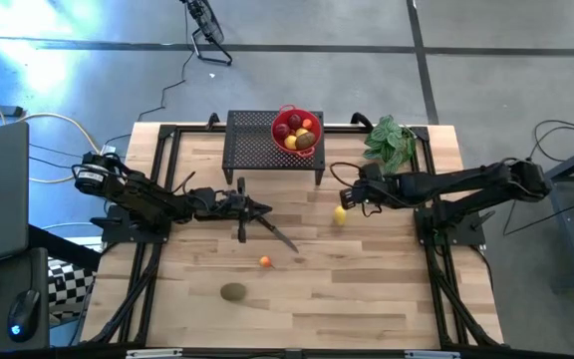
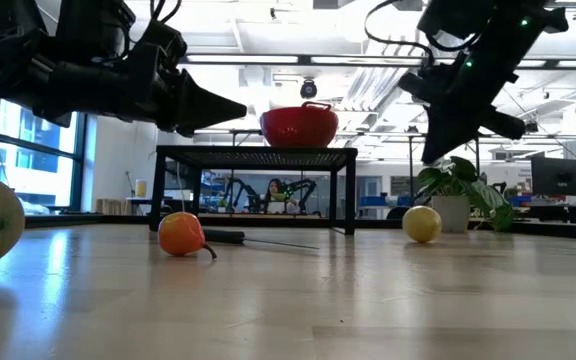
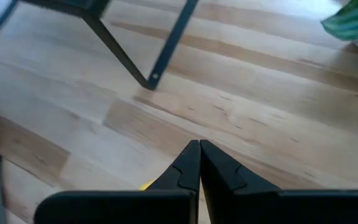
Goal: Pick & Place Fruit
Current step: Put the lemon into the colander on the shelf
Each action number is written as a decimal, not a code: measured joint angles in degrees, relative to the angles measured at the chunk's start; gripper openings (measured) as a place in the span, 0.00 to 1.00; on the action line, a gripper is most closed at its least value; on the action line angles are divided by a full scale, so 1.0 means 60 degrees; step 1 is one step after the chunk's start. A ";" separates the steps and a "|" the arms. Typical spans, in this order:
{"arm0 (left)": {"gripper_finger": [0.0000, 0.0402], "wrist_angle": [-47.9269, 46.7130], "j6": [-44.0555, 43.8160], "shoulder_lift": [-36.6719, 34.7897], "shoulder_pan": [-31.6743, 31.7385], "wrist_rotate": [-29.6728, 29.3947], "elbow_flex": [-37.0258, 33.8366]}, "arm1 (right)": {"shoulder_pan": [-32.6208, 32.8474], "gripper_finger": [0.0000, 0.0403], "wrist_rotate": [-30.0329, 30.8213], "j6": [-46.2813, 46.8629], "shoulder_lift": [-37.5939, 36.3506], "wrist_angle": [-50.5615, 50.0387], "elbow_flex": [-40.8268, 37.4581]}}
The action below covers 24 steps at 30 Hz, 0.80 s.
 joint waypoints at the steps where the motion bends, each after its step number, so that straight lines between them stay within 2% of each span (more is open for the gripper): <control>1: 0.00 0.0000 0.0010 0.0000 0.0000 -0.0012 0.0000 | 0.0000 0.01 0.0056 0.0000 -0.0006 0.0056 0.0000; 15: 0.00 -0.0046 0.0393 0.0000 0.0000 -0.0639 0.0000 | -0.0122 0.01 0.0055 -0.0072 -0.0007 0.0275 0.0000; 24: 0.00 -0.0091 0.0393 0.0000 0.0000 -0.0681 0.0000 | -0.0124 0.01 0.0052 -0.0499 -0.0007 0.0279 0.0000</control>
